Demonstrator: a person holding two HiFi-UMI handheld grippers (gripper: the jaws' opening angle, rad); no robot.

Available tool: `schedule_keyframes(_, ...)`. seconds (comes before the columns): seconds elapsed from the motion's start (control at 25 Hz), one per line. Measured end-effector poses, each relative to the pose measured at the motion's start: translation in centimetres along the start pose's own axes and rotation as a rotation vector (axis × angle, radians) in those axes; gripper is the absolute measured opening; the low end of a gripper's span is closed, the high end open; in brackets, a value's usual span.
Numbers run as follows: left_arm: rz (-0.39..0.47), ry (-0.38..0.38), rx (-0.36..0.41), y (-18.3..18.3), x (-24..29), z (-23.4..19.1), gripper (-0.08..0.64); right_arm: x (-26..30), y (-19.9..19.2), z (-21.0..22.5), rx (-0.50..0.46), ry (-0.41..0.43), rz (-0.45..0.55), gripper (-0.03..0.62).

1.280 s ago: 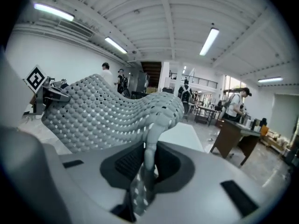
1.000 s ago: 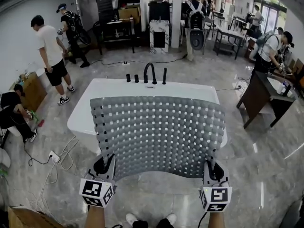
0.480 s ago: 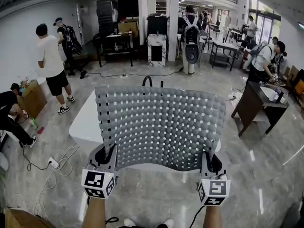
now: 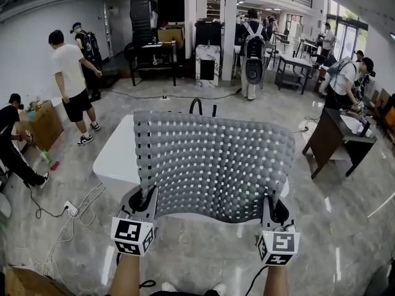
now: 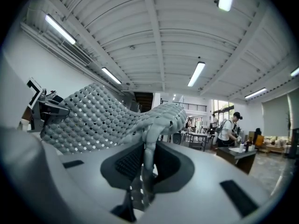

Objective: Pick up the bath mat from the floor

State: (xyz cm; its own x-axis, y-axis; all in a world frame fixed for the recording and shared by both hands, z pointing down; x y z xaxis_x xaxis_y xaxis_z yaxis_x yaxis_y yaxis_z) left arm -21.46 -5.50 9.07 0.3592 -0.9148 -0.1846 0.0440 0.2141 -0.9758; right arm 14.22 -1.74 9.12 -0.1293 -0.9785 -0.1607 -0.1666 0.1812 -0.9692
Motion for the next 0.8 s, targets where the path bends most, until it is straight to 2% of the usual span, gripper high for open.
schedule_keyframes(0.8, 0.011, 0.011, -0.028, 0.2, -1.0, -0.2, 0.069, -0.6, 0.7, 0.0, -0.024, -0.016, -0.013, 0.077)
Point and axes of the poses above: the fingertips, and each gripper's own axes: x forward along the fingers, z to its right, y out of its top, the point moved 6 cm from there along -x, backward along the fingers, and after that the axes turned 14 degrees about z, right-handed, at the moved point
